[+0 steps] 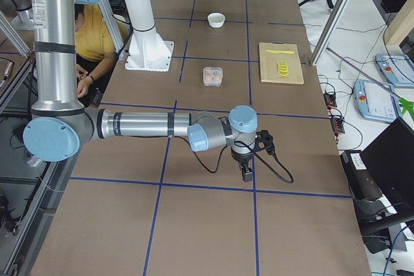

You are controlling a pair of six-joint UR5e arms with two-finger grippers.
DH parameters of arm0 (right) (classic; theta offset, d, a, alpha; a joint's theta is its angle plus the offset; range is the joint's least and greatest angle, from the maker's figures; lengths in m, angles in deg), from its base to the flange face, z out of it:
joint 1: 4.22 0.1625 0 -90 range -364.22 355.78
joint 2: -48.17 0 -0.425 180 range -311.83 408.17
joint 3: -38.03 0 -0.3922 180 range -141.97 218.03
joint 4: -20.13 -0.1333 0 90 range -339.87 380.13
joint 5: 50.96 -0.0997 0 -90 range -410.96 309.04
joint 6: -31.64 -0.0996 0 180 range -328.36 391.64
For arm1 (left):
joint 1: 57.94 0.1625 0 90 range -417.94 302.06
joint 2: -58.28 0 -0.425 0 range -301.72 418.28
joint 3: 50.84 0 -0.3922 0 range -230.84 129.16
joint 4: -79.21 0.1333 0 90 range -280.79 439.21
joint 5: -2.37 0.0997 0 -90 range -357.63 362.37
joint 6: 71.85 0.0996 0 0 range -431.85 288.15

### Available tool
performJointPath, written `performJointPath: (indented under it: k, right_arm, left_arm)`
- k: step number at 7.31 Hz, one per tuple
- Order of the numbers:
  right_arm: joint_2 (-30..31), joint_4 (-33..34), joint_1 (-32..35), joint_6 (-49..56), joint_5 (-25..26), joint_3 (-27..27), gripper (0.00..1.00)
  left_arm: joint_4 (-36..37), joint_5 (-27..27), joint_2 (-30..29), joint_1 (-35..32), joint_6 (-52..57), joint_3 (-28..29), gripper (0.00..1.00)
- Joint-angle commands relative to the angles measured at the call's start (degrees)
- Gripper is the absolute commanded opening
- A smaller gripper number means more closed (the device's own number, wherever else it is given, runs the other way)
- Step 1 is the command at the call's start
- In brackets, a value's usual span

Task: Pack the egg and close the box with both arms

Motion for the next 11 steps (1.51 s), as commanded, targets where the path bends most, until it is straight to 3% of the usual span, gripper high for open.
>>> performJointPath:
  k: [1, 5, 6, 7, 8, 9, 11]
  right_arm:
    - [0.1, 0.1, 0.0, -0.1, -0.1, -0.1, 1.0]
    - [0.5, 0.0, 0.0, -1.8, -0.4, 1.7, 0.98]
    - [0.9, -0.1, -0.4, -6.3, -0.6, 3.6, 0.75]
    - [1.3, 0.0, -2.2, -7.7, -2.3, 5.4, 0.34]
    - [1.8, -0.2, -3.2, -9.2, -8.3, 6.2, 0.11]
    - [1.8, -0.2, -3.9, -13.6, -12.4, 9.2, 0.02]
    - [2.1, -0.3, -13.1, -29.9, -12.4, 19.2, 0.06]
  left_arm:
    - [-0.2, 5.4, -2.1, -2.8, 0.3, -0.8, 1.0]
    - [-0.5, 5.3, -2.8, -2.6, -0.1, -0.6, 1.0]
    - [-0.5, 5.3, -2.8, -2.6, -0.1, -0.7, 1.0]
    - [-0.5, 5.2, -2.8, -2.6, -0.1, -0.7, 1.0]
    - [-0.5, 5.2, -2.9, -2.6, -0.1, -0.8, 1.0]
    - [-0.5, 5.2, -2.9, -2.6, -0.1, -0.9, 1.0]
    - [-0.6, 5.1, -2.9, -2.6, -0.1, -1.1, 1.0]
